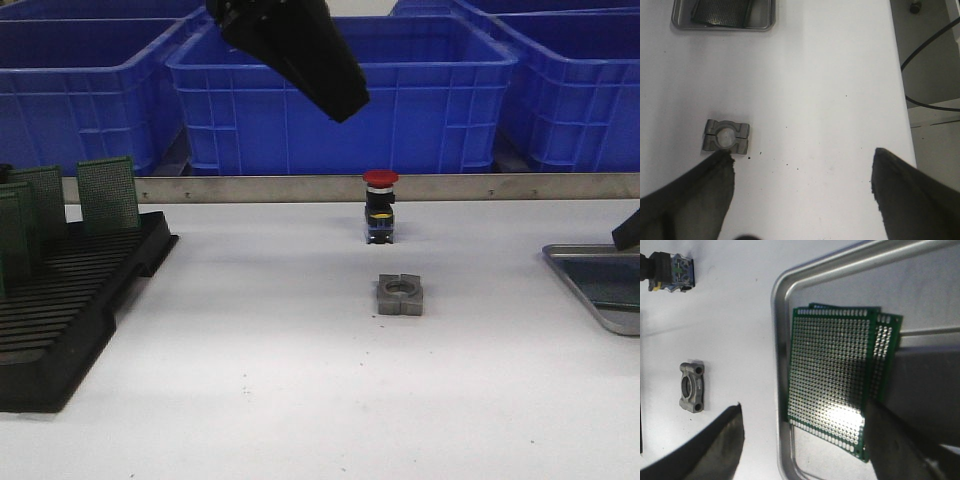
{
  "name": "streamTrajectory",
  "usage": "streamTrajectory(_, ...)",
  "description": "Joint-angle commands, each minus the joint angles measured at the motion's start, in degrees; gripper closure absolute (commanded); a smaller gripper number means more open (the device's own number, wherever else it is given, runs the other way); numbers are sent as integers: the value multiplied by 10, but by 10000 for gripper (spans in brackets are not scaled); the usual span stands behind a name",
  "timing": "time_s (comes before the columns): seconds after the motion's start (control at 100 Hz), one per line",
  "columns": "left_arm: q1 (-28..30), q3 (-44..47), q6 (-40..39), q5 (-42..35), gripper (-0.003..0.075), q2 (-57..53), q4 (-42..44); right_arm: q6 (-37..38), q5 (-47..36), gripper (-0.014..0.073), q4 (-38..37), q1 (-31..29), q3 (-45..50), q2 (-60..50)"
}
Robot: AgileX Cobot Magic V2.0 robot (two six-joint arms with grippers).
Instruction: Place circuit board on tray
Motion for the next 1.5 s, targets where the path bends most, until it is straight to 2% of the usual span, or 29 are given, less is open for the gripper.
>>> streamTrajectory(0.0,-3,-14,-2,24,184,-33,-31,0,21,59,24,-5,-15,-38)
streamTrajectory(0.15,-3,-14,-6,14,186,-33,-44,-4,11,64,24,-4,-15,-55)
streamTrajectory(0.35,7,-14,-53,-52,187,-60,-51,-10,-30,64,24,19,-15,-107)
streamTrajectory(0.5,44,-12,-104,-94,188,-93,-51,-19,-75,64,19,63,-15,-167)
streamTrajectory(0.62,85,19,-137,-160,188,-134,-54,-19,-127,64,7,105,-10,-220)
streamTrajectory(0.78,136,113,-137,-257,190,-215,-72,-33,-231,64,2,171,22,-300)
streamTrajectory(0.98,189,274,-137,-418,190,-349,-111,-72,-382,64,2,255,89,-402)
streamTrajectory(1.08,203,355,-137,-486,190,-417,-122,-80,-422,64,2,289,118,-452)
streamTrajectory(1.3,207,529,-137,-628,193,-569,-141,-81,-468,64,2,301,192,-555)
streamTrajectory(1.49,207,636,-137,-650,194,-692,-154,-84,-527,64,2,301,271,-668)
